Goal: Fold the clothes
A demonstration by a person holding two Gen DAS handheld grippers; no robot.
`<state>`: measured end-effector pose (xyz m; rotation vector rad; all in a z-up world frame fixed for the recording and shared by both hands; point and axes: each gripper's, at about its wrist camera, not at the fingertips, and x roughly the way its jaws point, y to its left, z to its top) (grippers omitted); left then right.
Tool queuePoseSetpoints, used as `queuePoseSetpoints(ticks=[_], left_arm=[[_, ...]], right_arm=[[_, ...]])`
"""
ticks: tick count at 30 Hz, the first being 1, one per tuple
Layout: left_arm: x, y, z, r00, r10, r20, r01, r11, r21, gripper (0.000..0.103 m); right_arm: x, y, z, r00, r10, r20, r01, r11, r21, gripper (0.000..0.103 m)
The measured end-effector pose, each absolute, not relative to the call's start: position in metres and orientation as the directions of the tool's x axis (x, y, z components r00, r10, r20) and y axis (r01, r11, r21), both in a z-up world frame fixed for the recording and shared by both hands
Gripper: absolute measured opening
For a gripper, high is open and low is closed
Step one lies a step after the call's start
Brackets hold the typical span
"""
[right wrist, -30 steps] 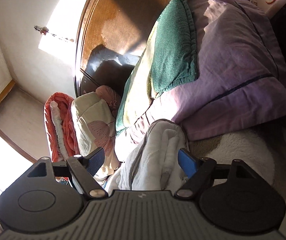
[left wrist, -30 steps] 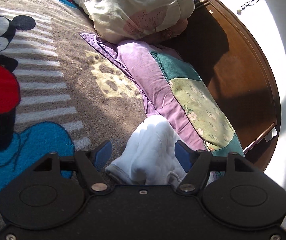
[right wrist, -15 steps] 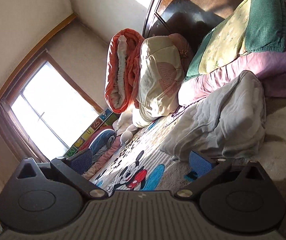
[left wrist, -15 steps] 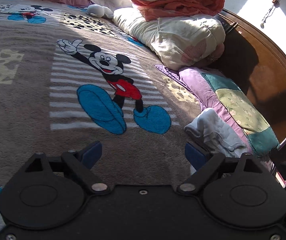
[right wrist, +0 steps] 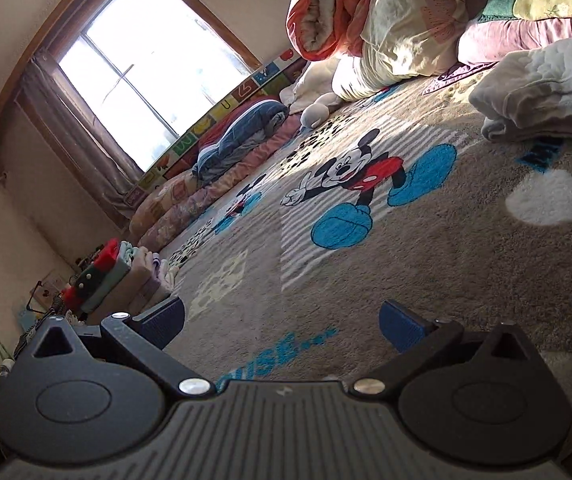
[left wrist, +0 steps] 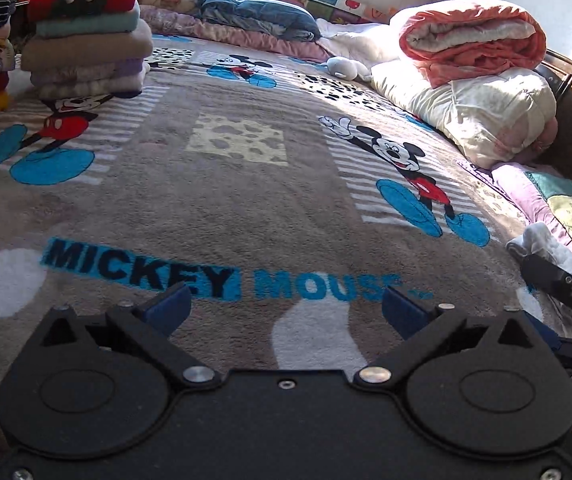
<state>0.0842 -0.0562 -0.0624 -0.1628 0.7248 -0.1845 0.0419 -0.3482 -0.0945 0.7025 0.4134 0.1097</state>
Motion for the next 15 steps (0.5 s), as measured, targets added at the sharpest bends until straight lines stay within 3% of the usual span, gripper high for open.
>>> queuePoseSetpoints(ticks=[4,11,15], left_arm=[[0.074,-0.040,-0.064,0.721,-0.175,-0.671,0.120,0.984,-0.128,0.103],[0.056,-0.068,-0.059,0.700,-0.340,-0.628,0.289,0.939,-0.186,0.103],[0.048,-0.108,-0.054,0.669,-0.439,-0.600,0.413,0.891,-0.191,0.103]], right_arm=[[0.036,-0.313,-0.076,0.885,0.224,-0.408,0.042,0.835,0.548,0.103],[0.010,-0.282,-0.044,0.852,0.013,-0.523,0.163,0.943,0.289,0.103],[-0.019,-0.301,-0.034,0.834,-0.123,-0.538,0.293,0.924,0.244,0.103]])
